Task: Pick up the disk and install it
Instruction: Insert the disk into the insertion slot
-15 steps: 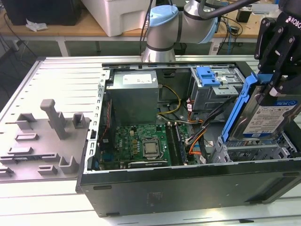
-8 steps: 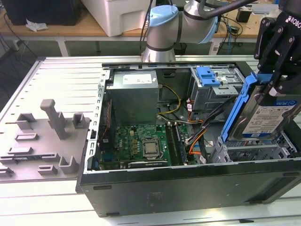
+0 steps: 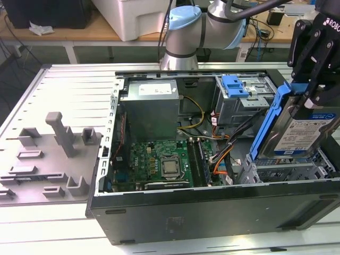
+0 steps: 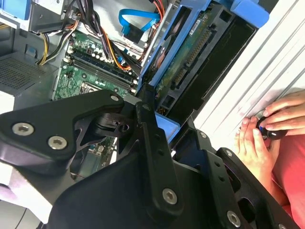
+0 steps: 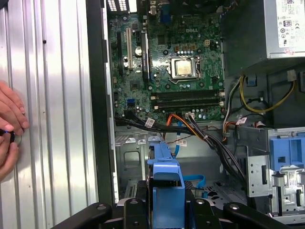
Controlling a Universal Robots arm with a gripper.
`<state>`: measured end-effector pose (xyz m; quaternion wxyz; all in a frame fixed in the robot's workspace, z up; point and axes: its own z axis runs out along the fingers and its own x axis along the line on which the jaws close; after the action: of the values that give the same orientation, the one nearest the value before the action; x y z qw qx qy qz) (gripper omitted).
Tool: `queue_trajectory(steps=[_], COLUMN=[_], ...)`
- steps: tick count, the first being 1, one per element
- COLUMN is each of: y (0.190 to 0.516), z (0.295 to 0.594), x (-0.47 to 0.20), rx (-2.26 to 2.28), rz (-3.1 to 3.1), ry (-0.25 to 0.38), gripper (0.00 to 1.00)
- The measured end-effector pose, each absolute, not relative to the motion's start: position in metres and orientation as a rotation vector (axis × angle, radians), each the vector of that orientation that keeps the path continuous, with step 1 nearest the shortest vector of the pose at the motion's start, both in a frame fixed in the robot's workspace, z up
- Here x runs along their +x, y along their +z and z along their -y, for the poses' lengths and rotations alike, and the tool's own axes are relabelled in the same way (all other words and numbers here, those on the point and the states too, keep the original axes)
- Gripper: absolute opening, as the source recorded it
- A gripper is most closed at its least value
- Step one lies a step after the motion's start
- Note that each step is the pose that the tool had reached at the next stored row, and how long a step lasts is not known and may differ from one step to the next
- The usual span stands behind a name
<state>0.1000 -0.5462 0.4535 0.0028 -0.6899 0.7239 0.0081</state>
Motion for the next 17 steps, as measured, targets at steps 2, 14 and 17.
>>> queue_trajectory(steps=[2, 14, 17], y=[0.4540, 0.4561, 0.4562], z=[0.5461, 0.5459, 0.5459], x=[0.1000, 0.1002, 0.1004], rx=[-2.164, -2.215, -2.212], rz=[-2.270, -2.221, -2.220], ry=[0.025, 0.025, 0.029], gripper=[0.36, 0.36, 0.36])
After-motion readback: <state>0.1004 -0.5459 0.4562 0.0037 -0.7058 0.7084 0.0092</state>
